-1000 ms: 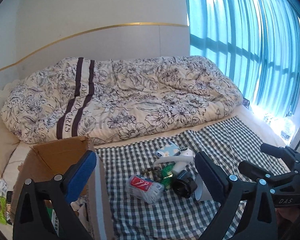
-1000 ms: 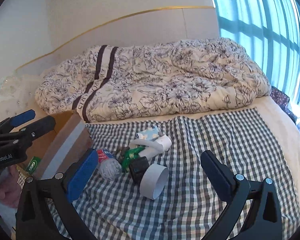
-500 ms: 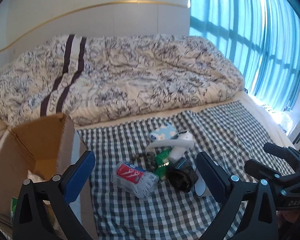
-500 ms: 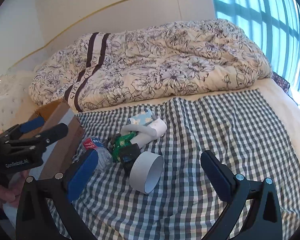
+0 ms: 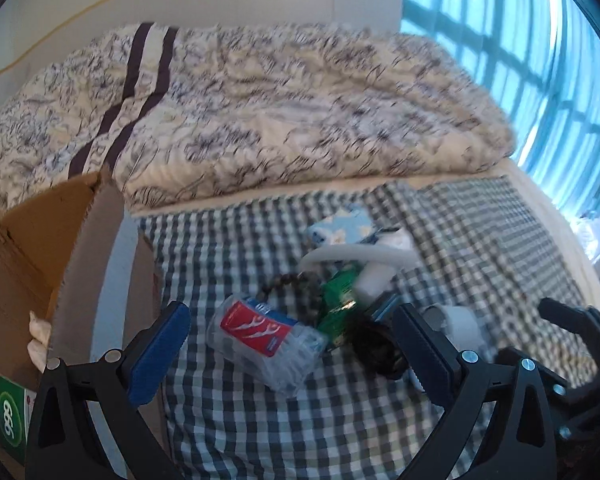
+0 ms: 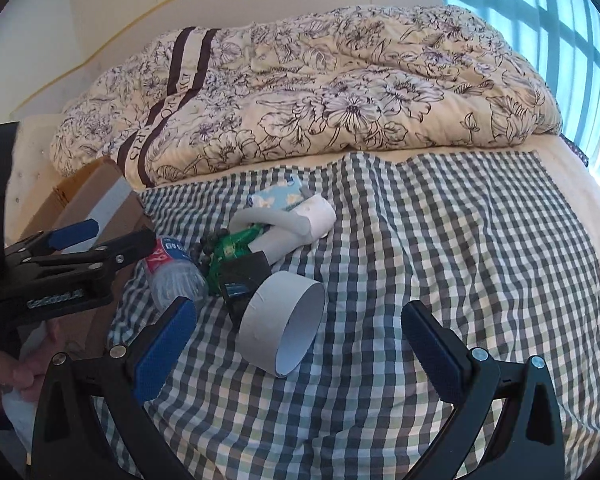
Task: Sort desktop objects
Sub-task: 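Grasp the clear jar of floss picks with the left gripper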
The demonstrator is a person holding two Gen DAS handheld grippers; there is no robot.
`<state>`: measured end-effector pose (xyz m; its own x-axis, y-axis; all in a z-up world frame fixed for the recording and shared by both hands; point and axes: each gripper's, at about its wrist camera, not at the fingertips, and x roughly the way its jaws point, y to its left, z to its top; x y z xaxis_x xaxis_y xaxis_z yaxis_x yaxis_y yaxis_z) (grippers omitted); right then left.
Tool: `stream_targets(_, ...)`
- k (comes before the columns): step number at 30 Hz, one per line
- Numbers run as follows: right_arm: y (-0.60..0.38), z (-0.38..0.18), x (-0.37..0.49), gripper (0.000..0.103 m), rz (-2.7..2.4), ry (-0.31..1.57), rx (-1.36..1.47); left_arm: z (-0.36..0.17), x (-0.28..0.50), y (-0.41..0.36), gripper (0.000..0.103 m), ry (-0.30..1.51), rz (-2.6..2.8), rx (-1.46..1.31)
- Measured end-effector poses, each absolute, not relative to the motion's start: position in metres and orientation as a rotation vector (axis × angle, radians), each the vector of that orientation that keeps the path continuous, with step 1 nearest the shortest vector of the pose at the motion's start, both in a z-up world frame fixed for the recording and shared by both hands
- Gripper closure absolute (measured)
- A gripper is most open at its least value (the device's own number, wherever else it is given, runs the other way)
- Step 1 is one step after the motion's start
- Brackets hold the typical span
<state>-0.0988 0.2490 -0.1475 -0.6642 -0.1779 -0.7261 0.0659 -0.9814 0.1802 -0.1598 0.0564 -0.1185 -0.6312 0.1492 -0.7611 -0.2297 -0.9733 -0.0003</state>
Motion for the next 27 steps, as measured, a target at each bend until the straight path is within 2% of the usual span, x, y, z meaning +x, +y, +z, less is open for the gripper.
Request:
stream_targets(10,0.245,-0.167,-0.102,0.000,-2.704,-0.197,1.281,-0.151,-0.184,0.049,0.000,0.049,2.685,-1.439)
stream_targets(27,0.237,-0.184,-0.110,0.000,-2.663,-0.168,1.324,-0.194,-0.209,0.050,0.000,0.110,2.710,-1.597)
